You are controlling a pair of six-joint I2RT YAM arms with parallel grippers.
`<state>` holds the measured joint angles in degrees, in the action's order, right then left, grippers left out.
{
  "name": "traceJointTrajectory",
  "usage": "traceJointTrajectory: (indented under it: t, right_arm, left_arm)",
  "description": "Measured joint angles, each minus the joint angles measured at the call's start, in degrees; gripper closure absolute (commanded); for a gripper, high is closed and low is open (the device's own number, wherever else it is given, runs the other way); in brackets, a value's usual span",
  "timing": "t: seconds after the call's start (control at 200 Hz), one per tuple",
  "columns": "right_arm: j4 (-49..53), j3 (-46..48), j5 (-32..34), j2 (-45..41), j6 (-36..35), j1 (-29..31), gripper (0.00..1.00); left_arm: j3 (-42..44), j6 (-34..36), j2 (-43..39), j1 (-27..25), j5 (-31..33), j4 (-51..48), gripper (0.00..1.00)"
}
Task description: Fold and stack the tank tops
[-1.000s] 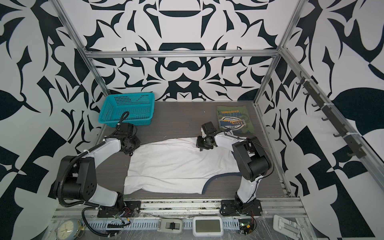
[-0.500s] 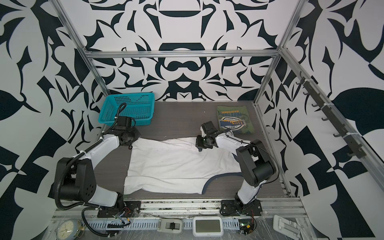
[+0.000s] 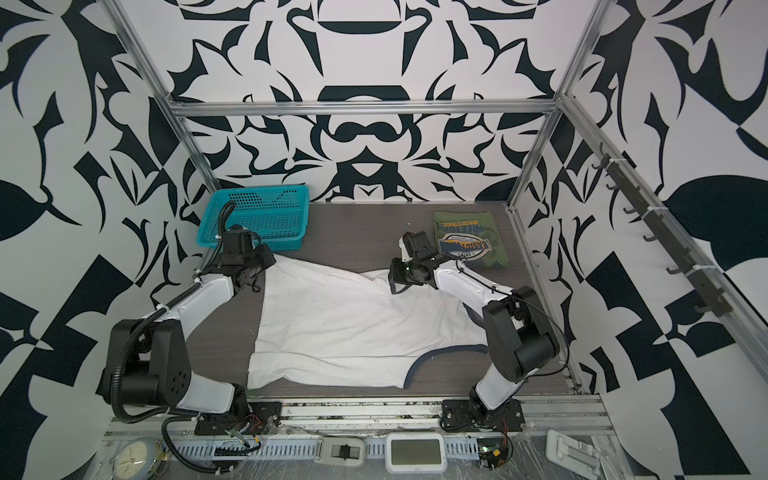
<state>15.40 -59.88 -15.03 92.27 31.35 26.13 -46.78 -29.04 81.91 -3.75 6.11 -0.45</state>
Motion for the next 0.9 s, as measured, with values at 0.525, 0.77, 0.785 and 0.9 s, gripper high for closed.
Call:
traceJointTrajectory:
  t: [0.525,0.77,0.785,0.9]
  right_arm:
    - [-2.3,10.9,-1.1,-5.1,1.2,1.8,0.62]
    - [-7.8,12.5,-3.1,-3.5,1.8,2.2,0.58]
    - [-8.1,12.5,-3.1,-3.0,1.8,2.2,0.58]
    - [-9.5,12.5,-3.0,0.2,1.9,2.4,0.58]
  left_arm:
    - [22.3,-3.1,-17.0,0.4,-1.8,10.8,1.00]
    - [21.7,-3.1,-16.2,0.7,-0.8,10.4,1.00]
    - [21.7,-3.1,-16.1,0.8,-0.7,10.4,1.00]
    - [21.7,-3.3,-15.9,0.9,0.1,9.4,1.00]
